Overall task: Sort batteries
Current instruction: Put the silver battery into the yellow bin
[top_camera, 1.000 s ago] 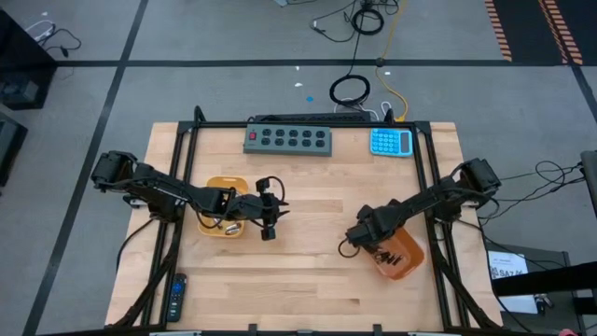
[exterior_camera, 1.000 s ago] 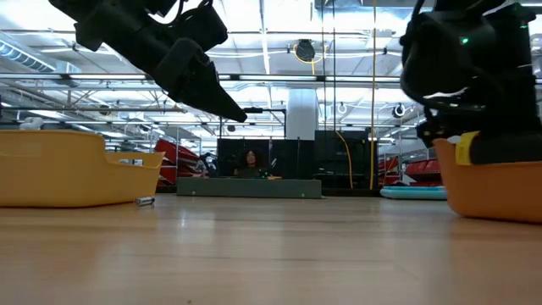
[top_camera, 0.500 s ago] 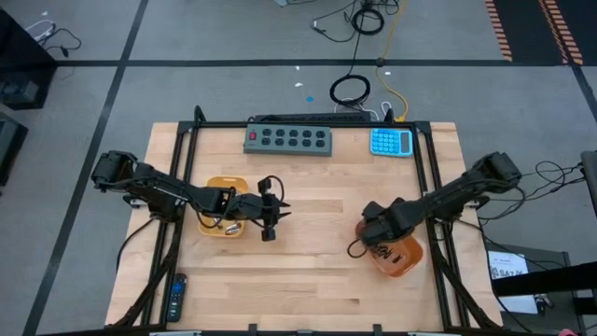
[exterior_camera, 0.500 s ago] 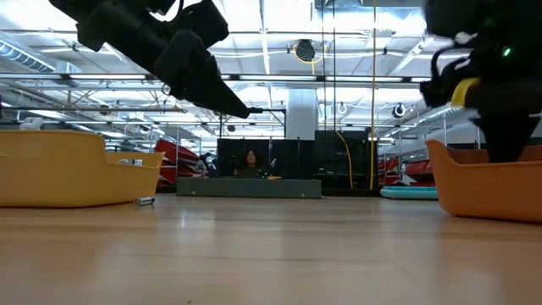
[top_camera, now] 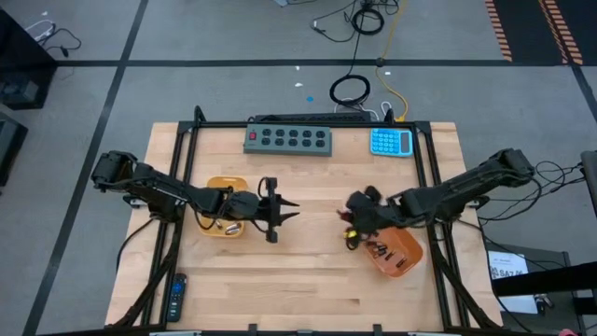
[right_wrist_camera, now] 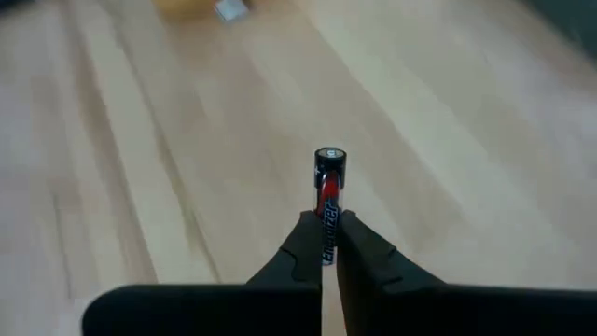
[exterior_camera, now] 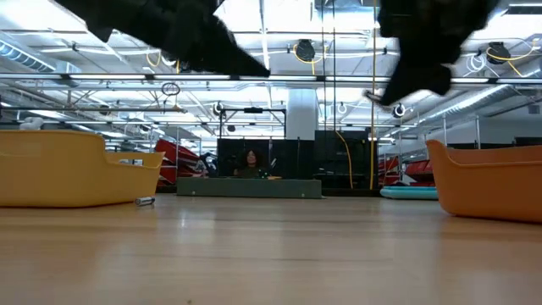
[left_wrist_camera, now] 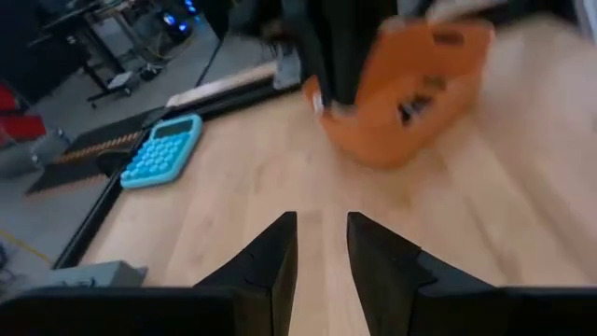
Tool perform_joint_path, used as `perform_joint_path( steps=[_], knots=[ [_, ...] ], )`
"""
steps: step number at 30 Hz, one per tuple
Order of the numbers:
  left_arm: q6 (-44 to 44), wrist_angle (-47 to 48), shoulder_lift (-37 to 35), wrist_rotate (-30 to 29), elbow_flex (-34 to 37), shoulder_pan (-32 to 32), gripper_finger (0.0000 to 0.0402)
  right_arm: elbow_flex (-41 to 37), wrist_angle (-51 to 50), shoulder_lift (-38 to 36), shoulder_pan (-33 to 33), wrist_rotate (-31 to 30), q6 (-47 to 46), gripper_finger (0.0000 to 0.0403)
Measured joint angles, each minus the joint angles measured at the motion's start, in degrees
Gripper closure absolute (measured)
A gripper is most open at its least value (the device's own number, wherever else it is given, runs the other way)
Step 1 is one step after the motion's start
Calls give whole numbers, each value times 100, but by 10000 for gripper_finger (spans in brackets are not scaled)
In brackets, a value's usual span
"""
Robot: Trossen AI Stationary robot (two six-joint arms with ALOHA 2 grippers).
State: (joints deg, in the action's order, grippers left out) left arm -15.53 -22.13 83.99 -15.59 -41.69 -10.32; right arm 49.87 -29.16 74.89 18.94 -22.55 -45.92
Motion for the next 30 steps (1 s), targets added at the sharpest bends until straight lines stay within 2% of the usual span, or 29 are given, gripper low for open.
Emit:
perform_joint_path(
  steps=[6,11,22,30],
  knots=[
    [961,-210,0,706,-97,123,294,2,2248,628,-498,146,1855,402],
    [1460,-589,0,934,30,210,294,2,3124,1053,-700,157,2560,402],
    [2407,-458,0,900,63,585,294,2,4079,1319,-820,156,3194,402],
    [2426,-686,0,787,65,585,294,4,4392,1314,-923,146,3469,402]
  ],
)
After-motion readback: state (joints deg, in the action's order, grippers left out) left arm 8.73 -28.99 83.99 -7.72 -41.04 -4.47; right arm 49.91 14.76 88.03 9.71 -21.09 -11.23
